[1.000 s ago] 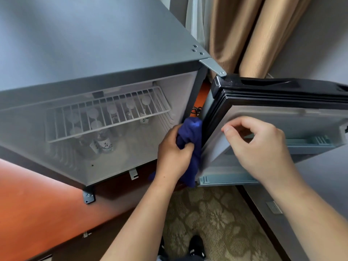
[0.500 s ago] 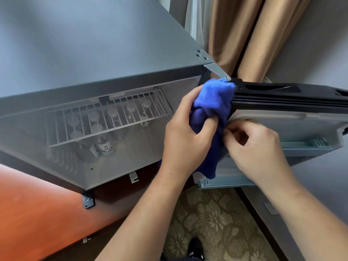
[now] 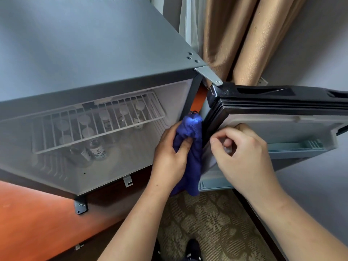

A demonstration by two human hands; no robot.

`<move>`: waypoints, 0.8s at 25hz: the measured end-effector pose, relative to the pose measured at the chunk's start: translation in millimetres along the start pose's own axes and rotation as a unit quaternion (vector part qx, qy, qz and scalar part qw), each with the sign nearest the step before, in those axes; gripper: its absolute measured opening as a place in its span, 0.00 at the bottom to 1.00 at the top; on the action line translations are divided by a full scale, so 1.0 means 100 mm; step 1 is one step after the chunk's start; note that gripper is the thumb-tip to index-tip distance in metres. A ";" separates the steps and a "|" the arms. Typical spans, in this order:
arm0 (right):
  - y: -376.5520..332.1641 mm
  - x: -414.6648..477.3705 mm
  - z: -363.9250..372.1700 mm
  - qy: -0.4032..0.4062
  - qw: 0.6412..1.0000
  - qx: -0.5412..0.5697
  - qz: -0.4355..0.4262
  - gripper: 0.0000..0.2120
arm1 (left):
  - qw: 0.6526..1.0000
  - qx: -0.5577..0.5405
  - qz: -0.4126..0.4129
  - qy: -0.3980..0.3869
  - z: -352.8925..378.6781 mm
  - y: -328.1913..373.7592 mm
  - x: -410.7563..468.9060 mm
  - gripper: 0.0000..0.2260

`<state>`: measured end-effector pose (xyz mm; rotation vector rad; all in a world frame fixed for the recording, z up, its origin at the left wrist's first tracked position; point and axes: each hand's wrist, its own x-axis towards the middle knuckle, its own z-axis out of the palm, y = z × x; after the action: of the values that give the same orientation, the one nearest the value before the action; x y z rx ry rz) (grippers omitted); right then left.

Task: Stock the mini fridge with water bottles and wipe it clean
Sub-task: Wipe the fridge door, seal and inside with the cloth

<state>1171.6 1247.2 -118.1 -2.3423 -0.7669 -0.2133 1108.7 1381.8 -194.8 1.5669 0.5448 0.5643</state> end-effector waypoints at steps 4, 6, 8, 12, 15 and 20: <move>0.02 0.01 -0.01 -0.005 1.000 0.007 -0.008 0.05 | 0.998 0.032 -0.026 -0.044 -0.11 0.03 0.03 0.15; 0.02 0.02 -0.08 -0.012 0.999 0.020 -0.023 0.07 | 0.998 0.041 -0.002 -0.043 -0.19 0.23 0.04 0.14; -0.01 0.01 -0.21 -0.003 0.998 0.037 -0.051 0.08 | 0.998 0.033 0.043 -0.011 -0.28 0.51 0.01 0.14; -0.13 0.09 -0.67 0.114 0.980 0.049 -0.159 0.05 | 0.976 0.106 0.183 0.048 -0.46 1.27 0.05 0.22; -0.12 0.37 -0.82 0.139 0.973 0.017 -0.183 0.06 | 0.936 0.272 0.221 -0.030 -0.33 1.82 0.22 0.21; 0.06 0.54 -0.59 0.036 0.991 0.033 -0.122 0.18 | 0.868 0.477 0.112 -0.077 -0.09 2.01 0.27 0.12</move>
<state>1222.0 1231.4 -57.0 -2.1630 -1.0088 -0.3692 1126.0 1392.6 6.7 2.6222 0.5504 0.3319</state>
